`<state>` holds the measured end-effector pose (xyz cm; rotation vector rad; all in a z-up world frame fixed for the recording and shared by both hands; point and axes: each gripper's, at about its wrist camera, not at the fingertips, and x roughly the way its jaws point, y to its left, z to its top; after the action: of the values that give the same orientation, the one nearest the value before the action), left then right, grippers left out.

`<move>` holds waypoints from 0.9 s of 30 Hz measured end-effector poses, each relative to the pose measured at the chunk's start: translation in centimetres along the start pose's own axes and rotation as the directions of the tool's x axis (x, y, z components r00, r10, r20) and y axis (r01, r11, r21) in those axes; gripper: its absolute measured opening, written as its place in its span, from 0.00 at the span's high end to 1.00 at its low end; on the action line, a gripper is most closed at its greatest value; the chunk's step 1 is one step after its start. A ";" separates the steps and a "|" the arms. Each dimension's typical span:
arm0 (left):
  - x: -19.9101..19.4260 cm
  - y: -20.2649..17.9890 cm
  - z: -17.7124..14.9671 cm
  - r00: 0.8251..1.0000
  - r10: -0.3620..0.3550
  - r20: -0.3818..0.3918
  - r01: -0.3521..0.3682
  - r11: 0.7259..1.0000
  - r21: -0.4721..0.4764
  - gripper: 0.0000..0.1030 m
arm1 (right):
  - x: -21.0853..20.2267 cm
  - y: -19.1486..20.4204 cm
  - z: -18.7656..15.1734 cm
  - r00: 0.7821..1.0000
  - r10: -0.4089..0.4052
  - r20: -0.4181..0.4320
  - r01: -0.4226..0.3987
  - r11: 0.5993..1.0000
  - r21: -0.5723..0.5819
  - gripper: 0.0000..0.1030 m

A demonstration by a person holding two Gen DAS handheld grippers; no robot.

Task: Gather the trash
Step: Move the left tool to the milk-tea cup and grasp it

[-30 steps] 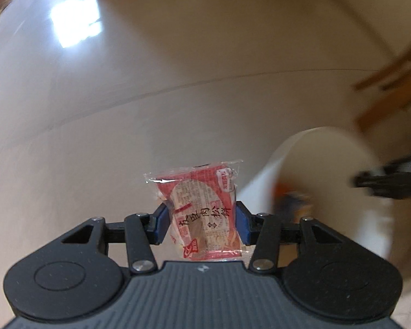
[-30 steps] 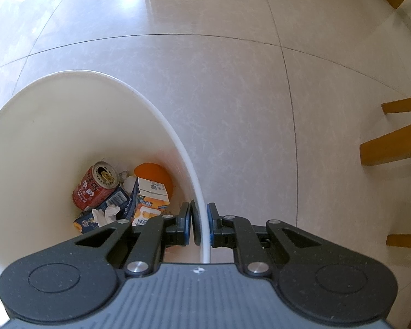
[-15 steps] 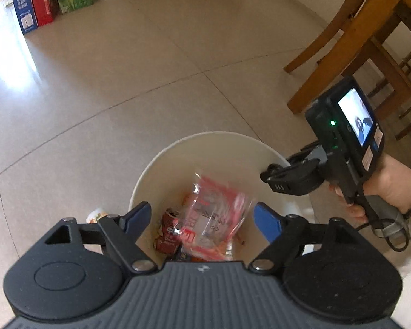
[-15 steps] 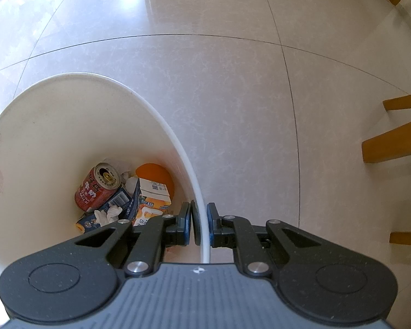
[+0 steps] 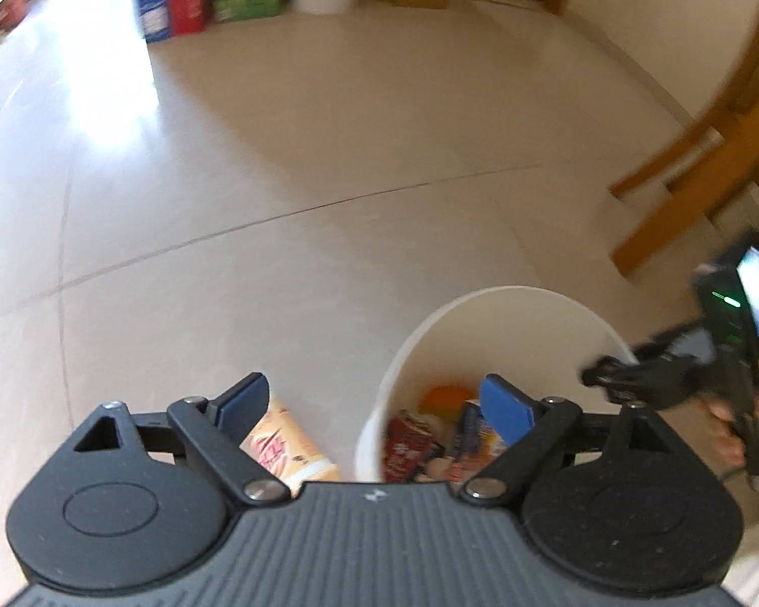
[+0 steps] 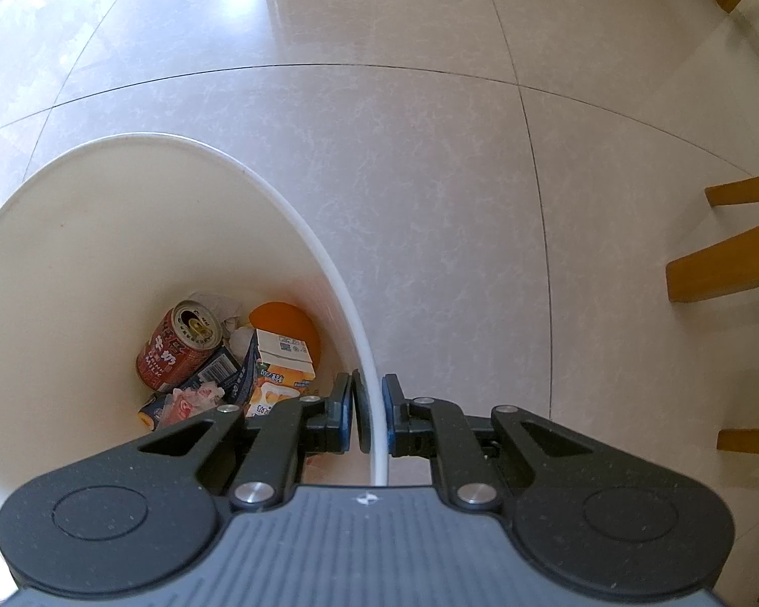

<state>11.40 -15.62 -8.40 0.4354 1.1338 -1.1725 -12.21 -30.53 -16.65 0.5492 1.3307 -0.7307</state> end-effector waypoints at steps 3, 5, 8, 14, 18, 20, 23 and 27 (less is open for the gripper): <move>1.5 2.6 -0.4 0.999 0.050 -0.014 -0.051 0.996 -0.072 0.12 | 0.0 0.0 0.0 1.000 -0.002 0.001 0.002 1.000 -0.001 0.86; 3.2 4.3 -0.9 0.996 0.084 -0.039 -0.088 0.989 -0.117 0.12 | 0.0 0.0 0.0 1.000 0.000 0.000 0.000 1.000 0.002 0.86; 6.1 6.8 -1.8 0.991 0.107 -0.077 -0.121 0.970 -0.211 0.12 | -0.1 0.0 0.1 1.000 -0.001 0.000 0.001 1.000 0.002 0.86; 12.6 10.4 -3.9 0.977 0.134 -0.168 -0.185 0.920 -0.346 0.12 | -0.1 0.2 0.0 1.000 -0.009 0.004 0.010 1.000 -0.006 0.86; 16.7 11.3 -5.1 0.973 0.119 -0.198 -0.192 0.891 -0.411 0.12 | -0.1 0.2 0.0 1.000 -0.009 0.005 0.009 1.000 -0.006 0.86; 18.9 12.1 -5.7 0.972 0.099 -0.215 -0.188 0.874 -0.447 0.12 | -0.1 0.3 0.0 1.000 -0.015 0.006 0.015 1.000 -0.010 0.86; 21.8 12.5 -6.9 0.966 0.089 -0.241 -0.200 0.848 -0.490 0.13 | -0.1 0.3 0.1 1.000 -0.017 0.004 0.017 1.000 -0.003 0.85; 24.2 12.9 -8.0 0.960 0.096 -0.262 -0.224 0.826 -0.517 0.14 | 0.0 0.4 0.0 1.000 -0.019 0.005 0.019 1.000 -0.005 0.85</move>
<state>17.99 -16.45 -36.18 0.2168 1.5357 -0.6146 -11.93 -30.29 -16.70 0.5313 1.3341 -0.7433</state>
